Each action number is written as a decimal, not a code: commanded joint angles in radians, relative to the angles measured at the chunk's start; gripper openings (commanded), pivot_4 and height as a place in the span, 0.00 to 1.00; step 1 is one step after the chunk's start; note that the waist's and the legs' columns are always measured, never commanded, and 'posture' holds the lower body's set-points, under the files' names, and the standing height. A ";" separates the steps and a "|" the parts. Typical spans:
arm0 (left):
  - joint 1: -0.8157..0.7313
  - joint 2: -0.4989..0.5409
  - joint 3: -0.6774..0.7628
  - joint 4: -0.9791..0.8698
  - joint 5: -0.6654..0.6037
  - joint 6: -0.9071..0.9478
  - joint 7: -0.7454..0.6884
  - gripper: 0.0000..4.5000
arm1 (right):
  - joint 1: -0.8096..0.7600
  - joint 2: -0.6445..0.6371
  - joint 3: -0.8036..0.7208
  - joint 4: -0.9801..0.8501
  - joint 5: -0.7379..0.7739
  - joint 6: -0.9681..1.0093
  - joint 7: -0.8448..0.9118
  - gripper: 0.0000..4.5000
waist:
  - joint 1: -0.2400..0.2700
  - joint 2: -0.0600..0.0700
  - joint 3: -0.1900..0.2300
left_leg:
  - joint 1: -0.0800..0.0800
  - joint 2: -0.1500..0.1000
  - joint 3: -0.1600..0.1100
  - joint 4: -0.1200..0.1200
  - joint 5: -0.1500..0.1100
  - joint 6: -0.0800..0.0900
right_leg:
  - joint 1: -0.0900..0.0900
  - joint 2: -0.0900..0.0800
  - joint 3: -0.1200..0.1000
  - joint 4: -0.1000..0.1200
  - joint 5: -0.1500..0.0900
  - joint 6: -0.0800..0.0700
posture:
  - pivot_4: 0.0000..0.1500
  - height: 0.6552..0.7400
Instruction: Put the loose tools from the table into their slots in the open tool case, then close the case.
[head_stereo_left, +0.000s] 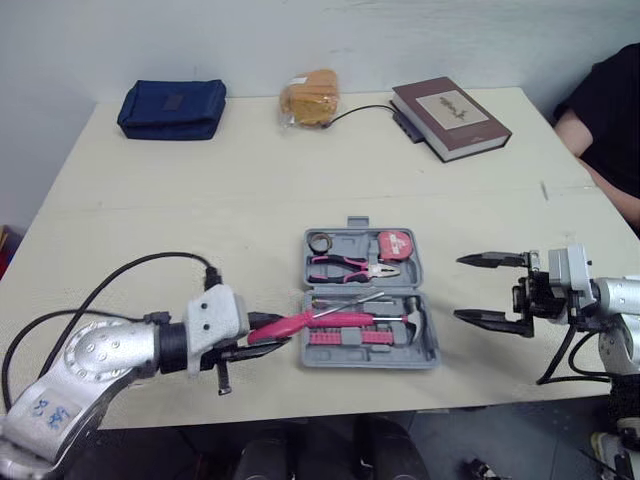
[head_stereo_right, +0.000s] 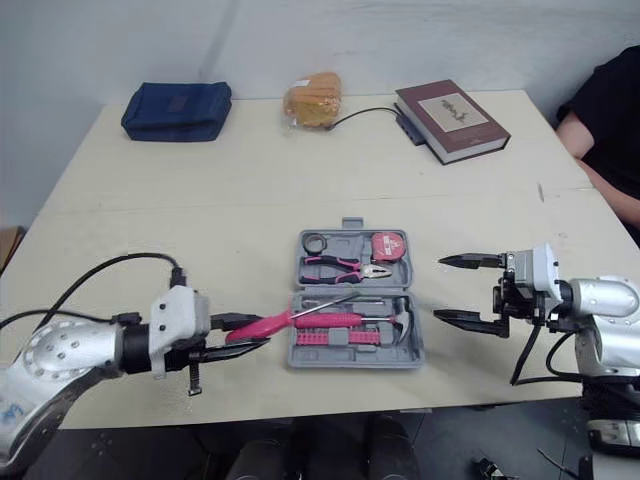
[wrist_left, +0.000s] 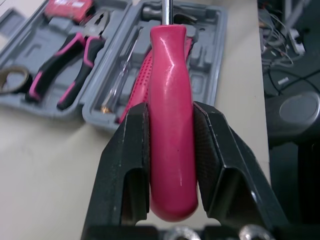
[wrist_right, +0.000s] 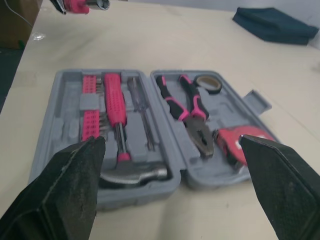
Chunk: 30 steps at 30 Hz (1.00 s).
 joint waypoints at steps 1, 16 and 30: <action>-0.125 0.015 -0.122 0.019 0.011 0.119 -0.031 0.12 | 0.043 -0.036 -0.052 -0.024 0.011 -0.010 0.024 1.00 | 0.001 0.000 0.000 | 0.000 0.000 0.000 0.000 0.000 0.000 | 0.000 0.001 0.000 0.000 0.000 0.000 | 1.00 1.00; -0.479 -0.211 -0.533 0.181 0.215 0.325 0.009 0.12 | 0.277 -0.011 -0.138 -0.114 0.012 -0.058 -0.034 1.00 | 0.022 -0.002 0.001 | 0.000 0.000 0.001 0.002 0.002 -0.002 | 0.001 0.011 0.009 -0.001 0.001 0.002 | 1.00 1.00; -0.461 -0.258 -0.564 0.161 0.222 0.368 0.006 0.12 | 0.378 -0.002 -0.140 -0.198 0.019 -0.060 -0.076 1.00 | 0.026 -0.002 0.001 | 0.003 0.004 0.001 0.002 0.002 -0.003 | 0.001 0.010 0.010 0.000 0.001 0.001 | 1.00 1.00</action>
